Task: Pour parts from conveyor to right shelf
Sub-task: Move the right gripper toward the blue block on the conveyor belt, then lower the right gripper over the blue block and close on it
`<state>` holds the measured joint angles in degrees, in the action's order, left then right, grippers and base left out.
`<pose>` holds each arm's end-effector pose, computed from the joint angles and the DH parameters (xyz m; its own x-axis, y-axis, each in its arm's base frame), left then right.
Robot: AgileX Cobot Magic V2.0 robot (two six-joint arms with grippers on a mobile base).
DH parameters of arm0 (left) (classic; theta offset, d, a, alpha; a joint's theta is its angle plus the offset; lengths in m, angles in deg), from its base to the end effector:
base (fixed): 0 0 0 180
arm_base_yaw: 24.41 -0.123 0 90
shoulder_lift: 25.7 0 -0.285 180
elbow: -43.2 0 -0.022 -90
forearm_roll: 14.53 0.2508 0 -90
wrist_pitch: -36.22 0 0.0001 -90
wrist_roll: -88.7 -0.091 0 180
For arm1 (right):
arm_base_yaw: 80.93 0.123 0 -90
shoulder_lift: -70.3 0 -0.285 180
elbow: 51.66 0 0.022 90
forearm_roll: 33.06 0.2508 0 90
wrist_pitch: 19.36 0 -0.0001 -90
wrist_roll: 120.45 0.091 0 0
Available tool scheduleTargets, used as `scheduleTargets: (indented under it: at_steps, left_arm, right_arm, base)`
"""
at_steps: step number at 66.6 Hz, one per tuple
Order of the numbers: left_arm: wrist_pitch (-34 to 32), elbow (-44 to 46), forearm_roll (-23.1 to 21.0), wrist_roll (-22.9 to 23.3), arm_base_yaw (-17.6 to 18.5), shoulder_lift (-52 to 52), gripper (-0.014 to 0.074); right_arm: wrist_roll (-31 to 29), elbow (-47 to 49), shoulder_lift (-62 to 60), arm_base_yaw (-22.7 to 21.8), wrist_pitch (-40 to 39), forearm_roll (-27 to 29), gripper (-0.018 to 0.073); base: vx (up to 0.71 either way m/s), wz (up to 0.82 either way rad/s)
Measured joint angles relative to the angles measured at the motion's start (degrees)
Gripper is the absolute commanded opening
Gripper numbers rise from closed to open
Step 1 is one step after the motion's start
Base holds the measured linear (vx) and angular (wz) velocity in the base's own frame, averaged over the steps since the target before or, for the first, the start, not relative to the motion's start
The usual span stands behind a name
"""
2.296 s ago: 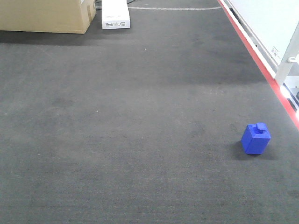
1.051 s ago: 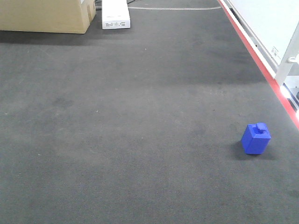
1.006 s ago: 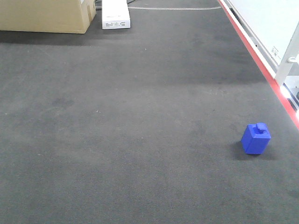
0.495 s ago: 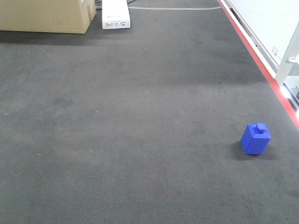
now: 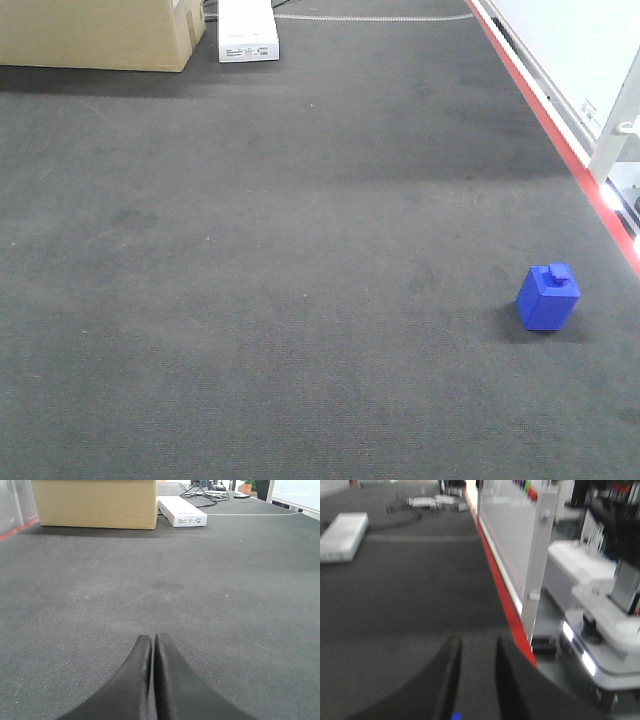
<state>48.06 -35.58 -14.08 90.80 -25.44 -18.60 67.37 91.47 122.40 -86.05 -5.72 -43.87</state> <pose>0.0559 0.0012 0.1859 -0.1337 -0.0314 -0.9905 -0.0235 0.9993 -0.0285 0.1631 -0.0187 0.3548 -0.2195 -0.0274 -0.9752 0.1220 0.9910 -0.0553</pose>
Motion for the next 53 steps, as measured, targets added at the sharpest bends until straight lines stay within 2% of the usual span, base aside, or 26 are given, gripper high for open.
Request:
scheduleTargets:
  at_steps: [8,15,25,32,44,53]
  left_arm:
    - [0.0,0.0,0.0,0.0,0.0,0.0,-0.0006]
    - [0.0,0.0,0.0,0.0,0.0,0.0,-0.0006]
    - [0.0,0.0,0.0,0.0,0.0,0.0,-0.0006]
    - [0.0,0.0,0.0,0.0,0.0,0.0,-0.0006]
    - [0.0,0.0,0.0,0.0,0.0,0.0,-0.0006]
    - [0.0,0.0,0.0,0.0,0.0,0.0,-0.0006]
  right_arm:
    - [0.0,0.1,6.3,0.0,0.8,0.0,0.062]
    - [0.0,0.1,9.7,0.0,0.5,-0.4,0.0697]
    - [0.0,0.1,11.7,0.0,-3.0,0.0,0.0692]
    - [-0.2,1.3,12.5,0.0,-0.3,1.3,0.0675]
    - [-4.6,9.5,18.5,0.0,16.8,3.6,0.0661]
    - [-11.7,17.5,24.8,0.0,28.2,11.3,0.0654]
  base:
    - [0.0,0.0]
    - [0.0,0.0]
    - [0.0,0.0]
    - [0.0,0.0]
    - [0.0,0.0]
    - [0.0,0.0]
